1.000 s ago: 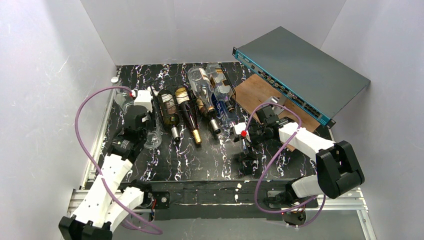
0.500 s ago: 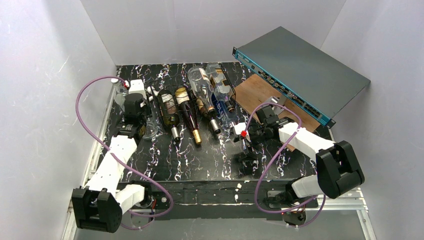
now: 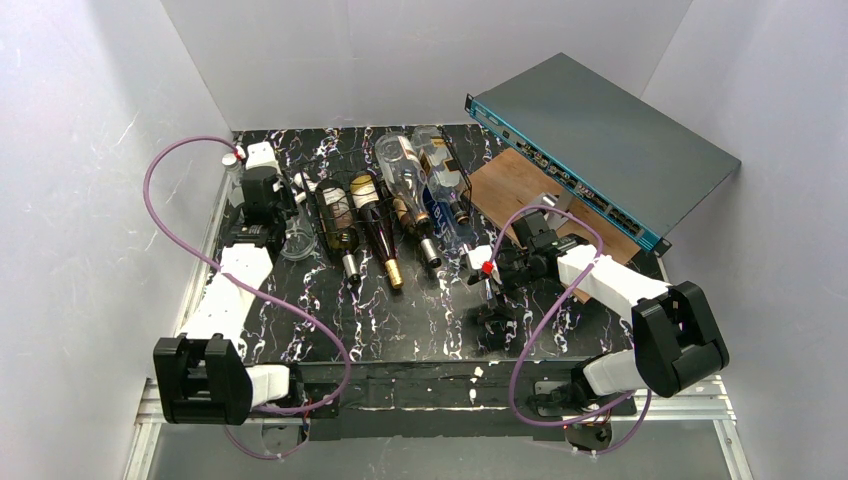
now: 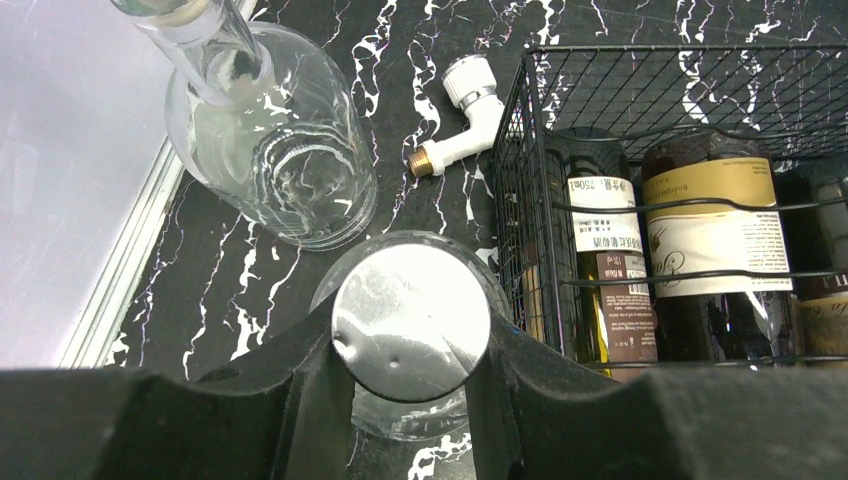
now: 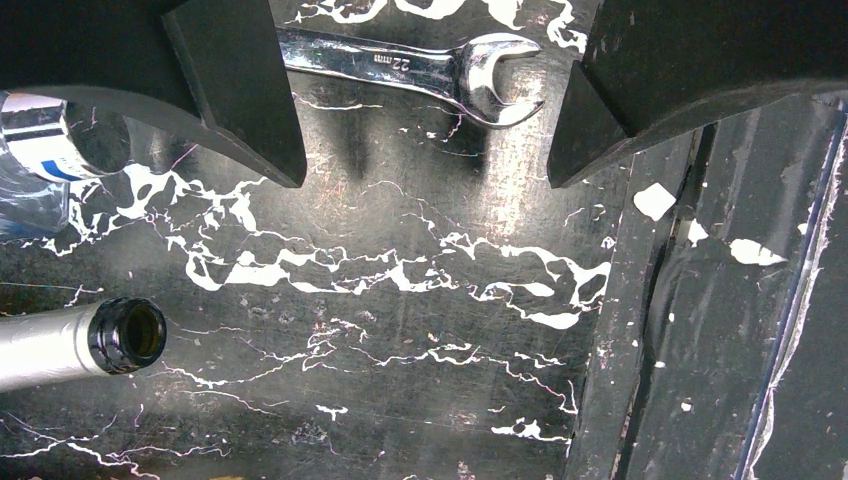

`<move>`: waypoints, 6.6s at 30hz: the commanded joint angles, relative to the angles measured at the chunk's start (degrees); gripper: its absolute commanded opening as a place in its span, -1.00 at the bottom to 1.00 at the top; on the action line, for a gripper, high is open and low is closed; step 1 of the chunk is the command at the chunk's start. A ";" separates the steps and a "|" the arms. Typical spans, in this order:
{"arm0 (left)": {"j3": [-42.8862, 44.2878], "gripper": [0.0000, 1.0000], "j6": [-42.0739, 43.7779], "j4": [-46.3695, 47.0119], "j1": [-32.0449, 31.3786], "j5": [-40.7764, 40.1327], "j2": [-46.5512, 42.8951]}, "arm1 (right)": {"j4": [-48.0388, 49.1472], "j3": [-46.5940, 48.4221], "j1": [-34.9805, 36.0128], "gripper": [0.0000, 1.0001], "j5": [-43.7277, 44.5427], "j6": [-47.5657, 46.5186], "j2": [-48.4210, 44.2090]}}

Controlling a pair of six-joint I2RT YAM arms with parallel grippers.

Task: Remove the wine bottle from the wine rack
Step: Move the wine bottle to the center of the board, then pick up the wine bottle from the wine rack.

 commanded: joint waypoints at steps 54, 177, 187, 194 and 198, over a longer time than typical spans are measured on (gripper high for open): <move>-7.42 0.97 -15.67 -25.94 1.12 45.03 -35.38 | -23.27 23.65 -3.60 1.00 6.73 4.70 -6.36; -17.33 0.97 -9.08 -20.66 1.08 55.43 -37.42 | 19.63 33.36 8.47 -0.97 56.25 69.32 15.89; -17.37 0.97 -9.08 -20.66 1.07 55.61 -37.15 | 22.14 33.30 8.48 -0.97 58.33 68.35 11.44; -17.35 0.97 -9.08 -20.66 1.04 55.62 -37.06 | 23.28 33.51 8.52 -0.97 58.56 67.42 11.04; -17.33 0.97 -9.08 -20.66 1.08 55.70 -36.90 | 23.50 34.26 8.51 -0.97 59.30 66.10 10.72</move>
